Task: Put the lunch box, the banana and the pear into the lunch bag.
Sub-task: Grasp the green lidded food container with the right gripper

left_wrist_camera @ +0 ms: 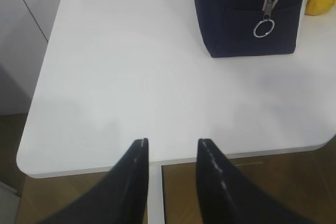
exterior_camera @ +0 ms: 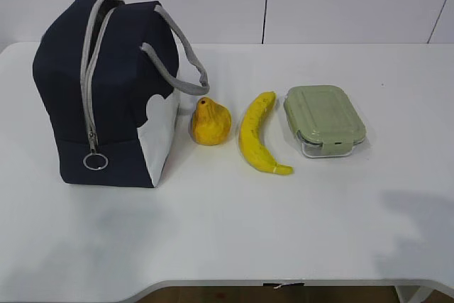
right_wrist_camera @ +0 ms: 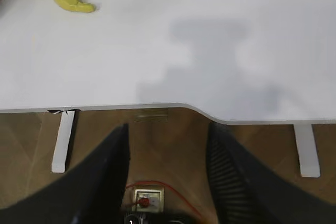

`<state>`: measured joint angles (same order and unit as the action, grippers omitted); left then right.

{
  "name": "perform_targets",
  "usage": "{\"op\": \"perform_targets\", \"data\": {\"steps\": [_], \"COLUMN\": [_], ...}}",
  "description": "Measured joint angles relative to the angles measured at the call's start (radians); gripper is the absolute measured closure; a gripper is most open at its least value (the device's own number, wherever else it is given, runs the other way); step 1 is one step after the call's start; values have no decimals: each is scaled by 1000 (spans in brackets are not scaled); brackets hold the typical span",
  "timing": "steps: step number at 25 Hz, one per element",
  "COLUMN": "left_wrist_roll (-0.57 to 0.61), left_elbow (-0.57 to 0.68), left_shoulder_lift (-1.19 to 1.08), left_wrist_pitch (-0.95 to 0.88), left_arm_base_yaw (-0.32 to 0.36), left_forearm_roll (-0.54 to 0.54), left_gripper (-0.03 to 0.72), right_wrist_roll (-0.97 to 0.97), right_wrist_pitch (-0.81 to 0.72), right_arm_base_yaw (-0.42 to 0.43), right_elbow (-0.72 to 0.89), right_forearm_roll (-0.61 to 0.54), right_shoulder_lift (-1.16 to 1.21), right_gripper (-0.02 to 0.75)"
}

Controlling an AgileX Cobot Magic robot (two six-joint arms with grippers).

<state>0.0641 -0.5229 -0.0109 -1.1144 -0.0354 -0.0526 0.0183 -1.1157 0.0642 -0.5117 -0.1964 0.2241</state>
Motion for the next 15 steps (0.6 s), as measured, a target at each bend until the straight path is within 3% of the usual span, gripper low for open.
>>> {"op": "perform_targets", "data": {"steps": [10,15], "left_wrist_roll": [0,0], "left_elbow": [0,0], "left_shoulder_lift": [0,0], "left_wrist_pitch": [0,0], "left_arm_base_yaw": [0,0], "left_forearm_roll": [0,0], "left_gripper": [452,452], "right_wrist_roll": [-4,-4], "right_wrist_pitch": [72,78], "right_arm_base_yaw": [0,0], "right_elbow": [-4,-91], "right_forearm_roll": [-119,-125], "right_shoulder_lift": [322,455], "right_gripper": [350,350]}}
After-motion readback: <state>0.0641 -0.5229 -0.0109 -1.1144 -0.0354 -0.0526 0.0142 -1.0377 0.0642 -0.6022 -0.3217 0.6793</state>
